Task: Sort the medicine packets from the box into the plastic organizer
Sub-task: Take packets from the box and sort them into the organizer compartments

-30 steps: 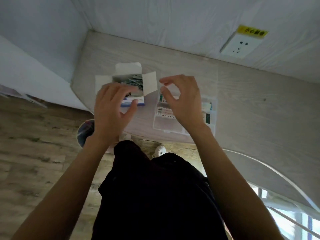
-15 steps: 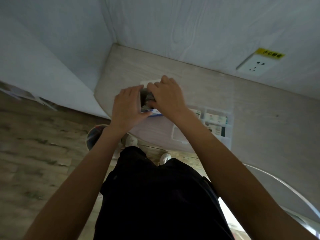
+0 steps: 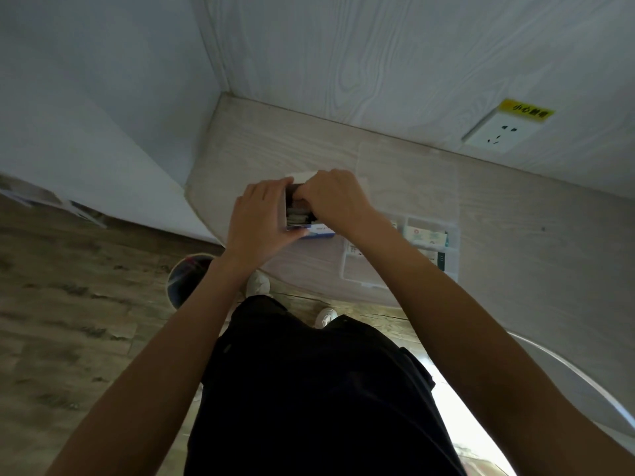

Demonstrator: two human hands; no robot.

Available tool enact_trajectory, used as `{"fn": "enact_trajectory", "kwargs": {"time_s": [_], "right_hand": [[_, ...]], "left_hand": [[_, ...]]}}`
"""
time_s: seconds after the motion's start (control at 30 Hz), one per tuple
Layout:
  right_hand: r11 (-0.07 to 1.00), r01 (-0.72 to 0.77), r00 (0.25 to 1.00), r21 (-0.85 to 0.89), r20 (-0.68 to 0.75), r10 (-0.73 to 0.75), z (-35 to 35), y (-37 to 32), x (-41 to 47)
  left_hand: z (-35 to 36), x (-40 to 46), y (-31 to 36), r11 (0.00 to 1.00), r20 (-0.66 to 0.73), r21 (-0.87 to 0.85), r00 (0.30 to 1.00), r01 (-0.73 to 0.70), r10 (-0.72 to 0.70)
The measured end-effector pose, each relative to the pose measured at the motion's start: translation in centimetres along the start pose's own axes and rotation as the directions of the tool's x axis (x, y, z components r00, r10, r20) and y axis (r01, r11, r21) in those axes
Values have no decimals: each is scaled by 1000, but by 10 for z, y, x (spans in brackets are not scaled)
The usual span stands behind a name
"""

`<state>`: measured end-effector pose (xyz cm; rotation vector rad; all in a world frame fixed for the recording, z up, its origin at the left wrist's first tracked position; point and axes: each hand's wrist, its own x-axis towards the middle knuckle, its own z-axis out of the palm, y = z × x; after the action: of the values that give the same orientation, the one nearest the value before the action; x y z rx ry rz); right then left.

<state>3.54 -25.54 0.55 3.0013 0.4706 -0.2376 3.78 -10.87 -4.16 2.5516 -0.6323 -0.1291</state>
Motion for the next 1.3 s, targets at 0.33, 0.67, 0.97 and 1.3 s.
{"fn": "enact_trajectory", "kwargs": {"time_s": [0.33, 0.67, 0.97, 1.3], "right_hand": [[999, -20, 999, -35, -30, 19, -1, -11, 5], [920, -86, 804, 383, -519, 291, -2, 15, -8], [269, -124, 699, 955, -109, 707, -6, 48, -31], [119, -183, 687, 976, 40, 725, 1, 49, -39]], "left_hand": [[3, 2, 0, 999, -13, 48, 1000, 1, -1], [-2, 12, 1, 999, -24, 29, 999, 33, -32], [-7, 18, -1, 998, 77, 61, 997, 24, -29], [-24, 40, 41, 978, -74, 57, 976, -202, 206]]}}
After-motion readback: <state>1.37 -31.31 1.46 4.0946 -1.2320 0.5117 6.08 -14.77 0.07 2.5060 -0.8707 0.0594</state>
